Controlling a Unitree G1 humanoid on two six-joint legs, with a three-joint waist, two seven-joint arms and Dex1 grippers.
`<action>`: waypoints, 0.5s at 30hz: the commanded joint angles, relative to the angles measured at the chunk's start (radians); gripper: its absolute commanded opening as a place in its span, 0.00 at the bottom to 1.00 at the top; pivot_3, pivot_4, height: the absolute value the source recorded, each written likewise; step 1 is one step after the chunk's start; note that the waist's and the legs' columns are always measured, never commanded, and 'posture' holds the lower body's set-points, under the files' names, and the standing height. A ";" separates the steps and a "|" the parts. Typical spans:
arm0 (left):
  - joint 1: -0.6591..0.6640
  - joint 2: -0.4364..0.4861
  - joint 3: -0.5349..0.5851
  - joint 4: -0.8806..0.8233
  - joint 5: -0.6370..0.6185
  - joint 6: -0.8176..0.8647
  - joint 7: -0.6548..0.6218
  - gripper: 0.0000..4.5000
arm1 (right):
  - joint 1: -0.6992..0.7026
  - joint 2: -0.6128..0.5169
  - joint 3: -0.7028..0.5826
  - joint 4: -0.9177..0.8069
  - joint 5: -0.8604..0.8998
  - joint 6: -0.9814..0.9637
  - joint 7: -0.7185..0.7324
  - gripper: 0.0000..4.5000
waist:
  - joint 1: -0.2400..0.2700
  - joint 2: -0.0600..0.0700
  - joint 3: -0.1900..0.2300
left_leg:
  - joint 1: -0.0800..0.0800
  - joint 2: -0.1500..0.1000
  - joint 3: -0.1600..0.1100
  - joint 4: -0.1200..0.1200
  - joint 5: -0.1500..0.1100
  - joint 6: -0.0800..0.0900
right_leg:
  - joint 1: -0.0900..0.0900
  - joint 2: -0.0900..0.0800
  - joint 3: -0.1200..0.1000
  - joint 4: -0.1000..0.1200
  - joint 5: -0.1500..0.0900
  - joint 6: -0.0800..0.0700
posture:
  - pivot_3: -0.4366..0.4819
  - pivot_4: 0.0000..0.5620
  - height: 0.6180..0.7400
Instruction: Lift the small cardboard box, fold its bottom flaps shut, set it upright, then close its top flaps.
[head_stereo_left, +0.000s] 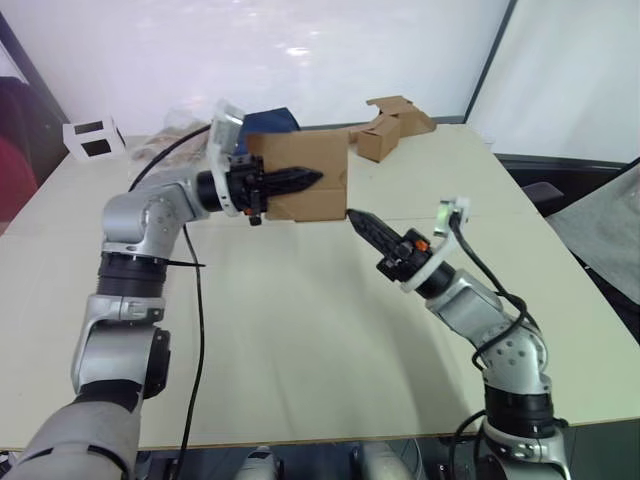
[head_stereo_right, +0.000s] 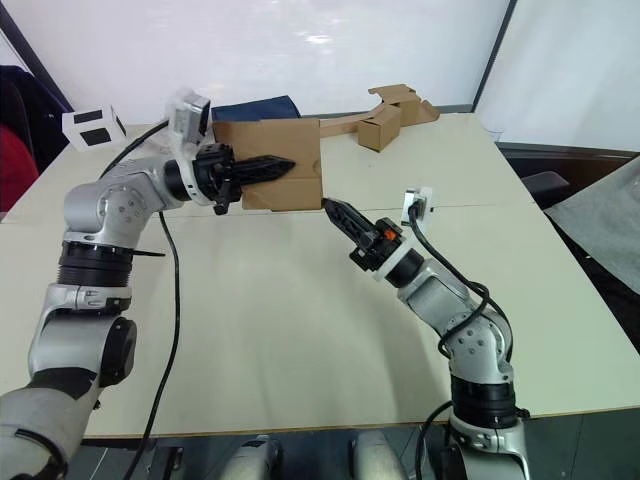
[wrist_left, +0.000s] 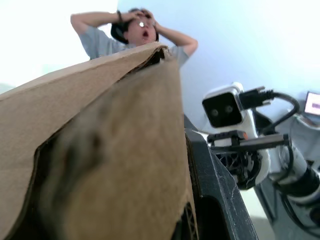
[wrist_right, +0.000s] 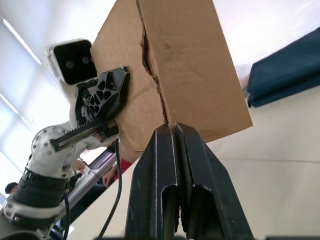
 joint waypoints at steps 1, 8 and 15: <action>-0.032 0.068 -0.129 -0.053 0.109 -0.036 -0.083 0.00 | 0.069 -0.196 0.036 -0.065 -0.163 0.002 0.109 0.02 | 0.000 0.000 0.000 | 0.000 0.000 0.000 0.000 0.000 0.000 | 0.000 0.000 0.000 -0.001 0.000 0.000 | 0.48 0.27 1.00; -0.120 0.121 -0.431 -0.021 0.404 -0.217 -0.242 0.00 | 0.171 -0.432 0.120 -0.161 -0.397 -0.065 0.231 0.02 | -0.004 0.000 0.000 | 0.000 0.000 0.000 0.000 -0.001 0.002 | 0.000 0.001 0.001 -0.001 0.000 0.000 | 0.48 0.27 1.00; -0.209 0.086 -0.612 0.022 0.583 -0.291 -0.351 0.00 | 0.224 -0.488 0.176 -0.257 -0.529 -0.082 0.243 0.02 | 0.009 -0.001 0.001 | 0.000 0.000 0.001 0.001 -0.001 0.002 | 0.001 0.001 0.001 -0.002 0.000 0.000 | 0.48 0.27 1.00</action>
